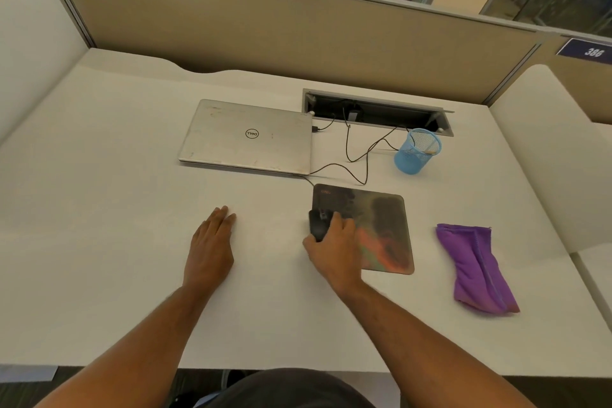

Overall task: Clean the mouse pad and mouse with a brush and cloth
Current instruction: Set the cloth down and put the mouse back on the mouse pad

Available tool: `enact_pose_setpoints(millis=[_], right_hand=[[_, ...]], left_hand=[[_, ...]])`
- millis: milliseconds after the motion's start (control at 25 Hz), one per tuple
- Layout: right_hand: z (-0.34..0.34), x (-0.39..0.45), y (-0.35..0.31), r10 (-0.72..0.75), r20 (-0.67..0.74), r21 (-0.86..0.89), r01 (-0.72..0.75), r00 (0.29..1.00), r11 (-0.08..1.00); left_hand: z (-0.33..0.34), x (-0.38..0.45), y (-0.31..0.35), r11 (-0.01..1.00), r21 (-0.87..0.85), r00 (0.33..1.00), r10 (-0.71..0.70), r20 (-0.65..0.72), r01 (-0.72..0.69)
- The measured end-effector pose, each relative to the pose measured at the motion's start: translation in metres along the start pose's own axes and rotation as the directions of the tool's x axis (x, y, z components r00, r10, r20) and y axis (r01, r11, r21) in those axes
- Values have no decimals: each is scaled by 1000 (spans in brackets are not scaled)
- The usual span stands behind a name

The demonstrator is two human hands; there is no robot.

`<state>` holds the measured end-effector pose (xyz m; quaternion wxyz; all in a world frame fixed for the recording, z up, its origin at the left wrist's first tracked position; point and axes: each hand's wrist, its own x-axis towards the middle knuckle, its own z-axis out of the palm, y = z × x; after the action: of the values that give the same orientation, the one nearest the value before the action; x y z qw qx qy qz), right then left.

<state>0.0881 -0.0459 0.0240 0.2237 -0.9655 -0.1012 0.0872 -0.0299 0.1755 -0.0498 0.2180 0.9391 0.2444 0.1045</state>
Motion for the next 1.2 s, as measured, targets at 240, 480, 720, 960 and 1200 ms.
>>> enact_pose_setpoints(millis=[240, 480, 720, 960, 1200], right_hand=[[-31, 31, 52, 159, -50, 30, -158, 986, 987], [-30, 42, 62, 137, -18, 11, -137, 990, 990], [-19, 40, 65, 96, -15, -48, -96, 995, 994], [-19, 39, 74, 49, -3, -67, -49, 999, 997], [-38, 51, 82, -84, -7, -143, 82, 996, 986]], left_hand=[[0, -1, 1, 1000, 16, 1000, 11, -12, -10], [-3, -1, 4, 1000, 28, 1000, -2, 5, 2], [-2, -1, 6, 998, 56, 1000, -11, 2, 11], [5, -2, 20, 991, 122, 998, -42, -46, 47], [10, 26, 82, 979, 175, 995, 102, 16, -104]])
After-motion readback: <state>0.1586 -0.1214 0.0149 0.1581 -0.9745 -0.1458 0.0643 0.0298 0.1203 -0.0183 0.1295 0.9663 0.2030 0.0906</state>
